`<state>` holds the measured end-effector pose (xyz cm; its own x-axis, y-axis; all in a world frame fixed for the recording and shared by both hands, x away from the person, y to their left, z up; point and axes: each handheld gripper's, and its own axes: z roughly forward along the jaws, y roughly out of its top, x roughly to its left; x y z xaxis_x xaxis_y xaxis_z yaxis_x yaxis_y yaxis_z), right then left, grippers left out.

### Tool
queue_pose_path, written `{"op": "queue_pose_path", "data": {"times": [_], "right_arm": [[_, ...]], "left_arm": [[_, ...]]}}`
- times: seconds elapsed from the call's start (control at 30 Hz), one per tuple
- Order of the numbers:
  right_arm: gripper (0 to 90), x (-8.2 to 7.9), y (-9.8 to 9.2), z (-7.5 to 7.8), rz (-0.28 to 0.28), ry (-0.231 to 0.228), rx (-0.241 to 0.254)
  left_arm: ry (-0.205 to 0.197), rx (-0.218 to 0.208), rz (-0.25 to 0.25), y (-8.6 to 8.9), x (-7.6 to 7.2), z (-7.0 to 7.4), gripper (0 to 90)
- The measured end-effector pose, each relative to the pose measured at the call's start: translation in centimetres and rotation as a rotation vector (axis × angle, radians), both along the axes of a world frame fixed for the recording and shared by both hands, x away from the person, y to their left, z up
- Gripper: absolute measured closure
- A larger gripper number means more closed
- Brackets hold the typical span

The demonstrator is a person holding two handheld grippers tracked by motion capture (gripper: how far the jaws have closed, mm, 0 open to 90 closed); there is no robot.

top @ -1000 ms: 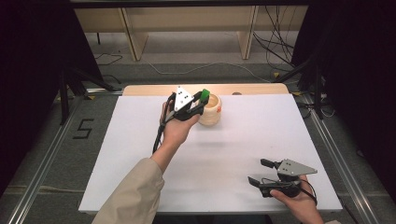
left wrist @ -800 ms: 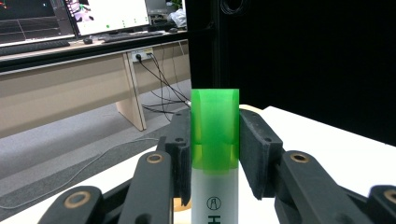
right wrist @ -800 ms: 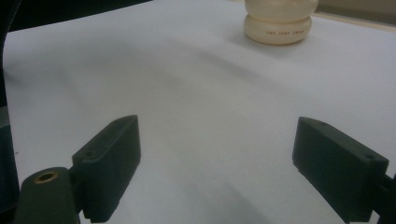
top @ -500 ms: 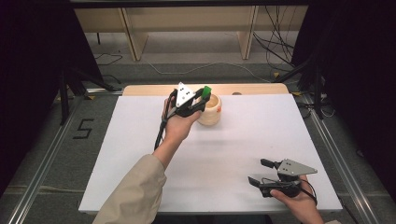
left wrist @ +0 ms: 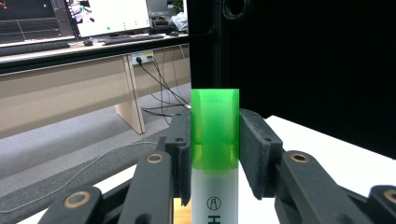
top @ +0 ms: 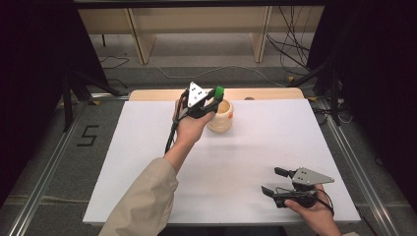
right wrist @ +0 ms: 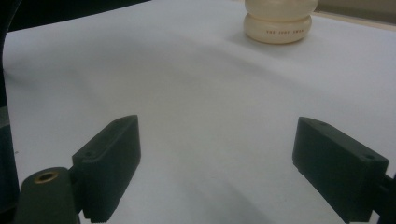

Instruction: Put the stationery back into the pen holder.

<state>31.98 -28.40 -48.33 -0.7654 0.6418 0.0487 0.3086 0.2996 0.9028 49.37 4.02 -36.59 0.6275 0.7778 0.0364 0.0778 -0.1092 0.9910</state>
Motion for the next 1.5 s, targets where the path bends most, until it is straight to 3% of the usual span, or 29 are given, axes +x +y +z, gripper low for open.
{"op": "queue_pose_path", "data": {"times": [0.53,1.5], "right_arm": [[16.2,-0.1,0.0,0.0,-0.002,0.004,0.002],[16.2,0.0,-0.1,0.0,0.000,0.002,0.007]], "left_arm": [[0.008,-0.018,0.000,-0.6,1.4,0.2,66.9],[0.025,0.005,-0.006,-1.7,4.3,0.4,66.9]]}}
